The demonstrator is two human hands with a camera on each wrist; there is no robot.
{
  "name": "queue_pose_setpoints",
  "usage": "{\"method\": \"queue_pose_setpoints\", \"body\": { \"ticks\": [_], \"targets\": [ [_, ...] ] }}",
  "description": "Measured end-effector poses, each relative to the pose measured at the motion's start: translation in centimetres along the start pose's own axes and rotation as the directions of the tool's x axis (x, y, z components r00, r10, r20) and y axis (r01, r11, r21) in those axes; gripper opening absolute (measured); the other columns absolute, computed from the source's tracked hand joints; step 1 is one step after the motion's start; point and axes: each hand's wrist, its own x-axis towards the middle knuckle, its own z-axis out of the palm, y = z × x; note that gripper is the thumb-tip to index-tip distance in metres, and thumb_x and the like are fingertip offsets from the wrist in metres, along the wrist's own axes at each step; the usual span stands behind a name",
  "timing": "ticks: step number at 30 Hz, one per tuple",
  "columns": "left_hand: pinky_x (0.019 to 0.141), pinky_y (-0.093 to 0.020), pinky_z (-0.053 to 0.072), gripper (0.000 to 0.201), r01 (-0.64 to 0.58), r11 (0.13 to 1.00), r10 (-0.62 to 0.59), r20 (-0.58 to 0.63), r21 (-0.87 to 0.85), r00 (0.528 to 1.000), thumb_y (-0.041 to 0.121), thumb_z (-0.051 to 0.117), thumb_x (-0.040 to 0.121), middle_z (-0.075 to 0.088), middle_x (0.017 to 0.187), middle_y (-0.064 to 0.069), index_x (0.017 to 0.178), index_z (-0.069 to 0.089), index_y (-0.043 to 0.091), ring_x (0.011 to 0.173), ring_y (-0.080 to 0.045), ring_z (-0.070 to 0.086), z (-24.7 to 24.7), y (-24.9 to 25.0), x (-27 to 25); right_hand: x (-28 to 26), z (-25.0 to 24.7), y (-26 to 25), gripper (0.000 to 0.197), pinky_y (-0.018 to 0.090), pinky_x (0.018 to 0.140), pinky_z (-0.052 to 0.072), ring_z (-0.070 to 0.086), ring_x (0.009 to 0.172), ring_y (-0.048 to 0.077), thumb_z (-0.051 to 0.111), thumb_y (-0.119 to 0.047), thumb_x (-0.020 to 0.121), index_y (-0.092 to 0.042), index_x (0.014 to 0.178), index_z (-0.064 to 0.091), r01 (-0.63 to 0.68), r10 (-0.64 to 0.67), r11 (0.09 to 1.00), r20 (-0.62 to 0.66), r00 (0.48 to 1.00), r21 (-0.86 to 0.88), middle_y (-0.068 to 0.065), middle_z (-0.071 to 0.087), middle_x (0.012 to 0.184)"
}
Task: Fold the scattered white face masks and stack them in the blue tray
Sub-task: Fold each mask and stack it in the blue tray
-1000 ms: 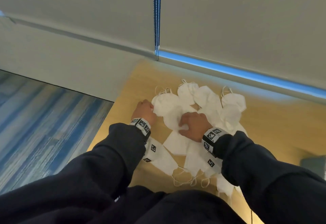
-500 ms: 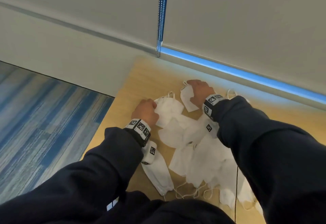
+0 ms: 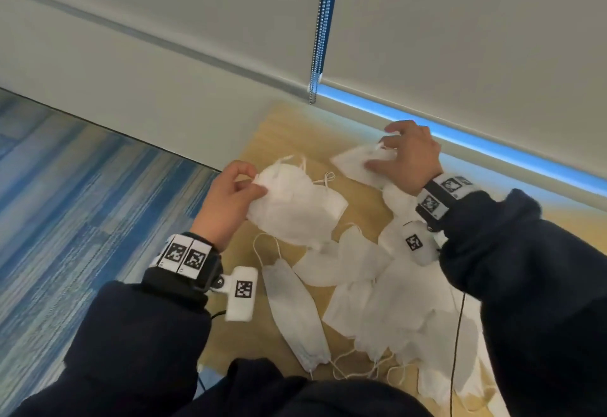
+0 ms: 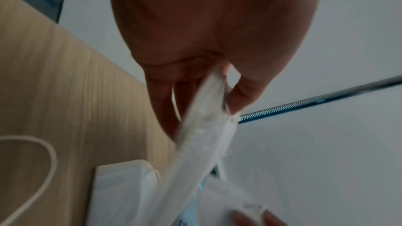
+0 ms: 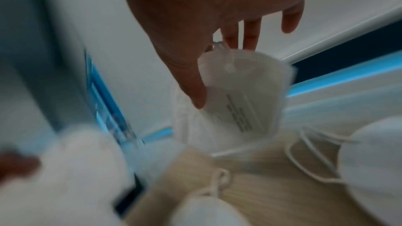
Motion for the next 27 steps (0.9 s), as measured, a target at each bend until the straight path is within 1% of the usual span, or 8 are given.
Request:
{"method": "queue_pose_setpoints", "body": {
  "ticks": [2,5,10,15,19,22,25,27],
  "targets": [
    [0.067,-0.034,0.051,0.044,0.026,0.989,-0.026,-0.004,0.143,1.000,0.000,0.064,0.086,0.072,0.097,0.001,0.106,0.050,0.036,0.086,-0.020,0.067,-0.3,-0.5,-0.5,-2.1,-1.4,0.0,0.030,0.047,0.091,0.054,0.066,0.105,0.023,0.080,-0.042,0.081,-0.019,0.099,0.073,-0.132,0.123,0.918,0.049,0.991,0.375,0.000,0.071,0.113],
    [0.073,-0.036,0.056,0.061,0.049,0.905,-0.118,0.138,0.423,0.983,0.004,0.068,0.080,0.073,0.101,0.001,0.126,0.047,0.039,0.090,-0.019,0.070,0.0,-1.7,-1.4,-5.5,-1.5,0.6,0.025,0.048,0.084,0.061,0.074,0.097,0.030,0.079,-0.019,0.085,-0.013,0.108,0.071,-0.378,0.277,0.480,0.272,0.922,0.792,0.008,0.077,0.104],
    [0.085,-0.032,0.052,0.026,-0.121,0.801,-0.012,0.218,0.587,0.976,0.021,0.069,0.090,0.074,0.099,0.013,0.110,0.072,0.037,0.099,-0.014,0.068,0.2,-0.9,-2.0,-10.8,-0.2,1.7,0.029,0.043,0.078,0.062,0.074,0.098,0.031,0.067,-0.004,0.090,-0.004,0.119,0.067,-0.520,0.356,0.112,0.454,0.816,0.847,0.014,0.075,0.111],
    [0.081,-0.028,0.055,0.064,-0.367,0.877,0.232,0.397,0.309,0.888,0.005,0.078,0.085,0.076,0.085,0.000,0.134,0.052,0.035,0.084,-0.017,0.072,2.5,7.1,-5.4,-14.8,-0.3,1.6,0.020,0.039,0.072,0.062,0.071,0.090,0.026,0.066,0.000,0.089,-0.009,0.106,0.073,-0.516,0.311,0.107,0.464,0.830,0.850,0.009,0.074,0.098],
    [0.082,-0.018,0.050,0.026,-0.526,0.810,0.175,0.748,0.260,0.640,0.006,0.081,0.083,0.076,0.094,0.010,0.103,0.071,0.020,0.092,-0.005,0.071,5.9,10.9,-7.9,-17.2,-1.0,0.0,0.009,0.026,0.053,0.053,0.062,0.062,0.016,0.071,-0.001,0.087,-0.001,0.096,0.069,-0.485,0.235,0.135,0.448,0.863,0.864,0.004,0.067,0.074],
    [0.085,-0.017,0.046,0.018,-0.699,0.661,0.215,0.823,0.274,0.526,0.010,0.076,0.087,0.070,0.095,0.020,0.101,0.075,0.022,0.096,0.001,0.064,9.0,9.9,-7.9,-18.8,-1.5,-1.4,0.031,0.029,0.057,0.051,0.059,0.064,0.022,0.079,-0.007,0.080,0.010,0.102,0.068,-0.485,0.139,0.083,0.472,0.871,0.871,0.016,0.063,0.082],
    [0.100,-0.033,0.042,0.021,-0.790,0.539,0.335,0.785,0.294,0.521,0.019,0.074,0.088,0.061,0.115,0.015,0.100,0.070,0.036,0.113,-0.010,0.053,10.3,7.4,-6.7,-20.4,-2.0,-2.2,0.026,0.030,0.058,0.052,0.058,0.067,0.024,0.076,-0.008,0.080,0.003,0.104,0.071,-0.459,0.099,-0.010,0.458,0.884,0.888,0.017,0.061,0.084],
    [0.108,-0.032,0.037,0.028,-0.742,0.599,0.338,0.745,0.301,0.575,0.019,0.074,0.089,0.054,0.131,0.010,0.102,0.064,0.043,0.127,-0.012,0.047,10.4,6.5,-6.6,-21.4,-2.3,-2.0,0.028,0.034,0.065,0.056,0.060,0.072,0.026,0.073,-0.012,0.087,0.004,0.110,0.070,-0.447,0.100,-0.029,0.447,0.889,0.894,0.017,0.060,0.090]
  ]
}}
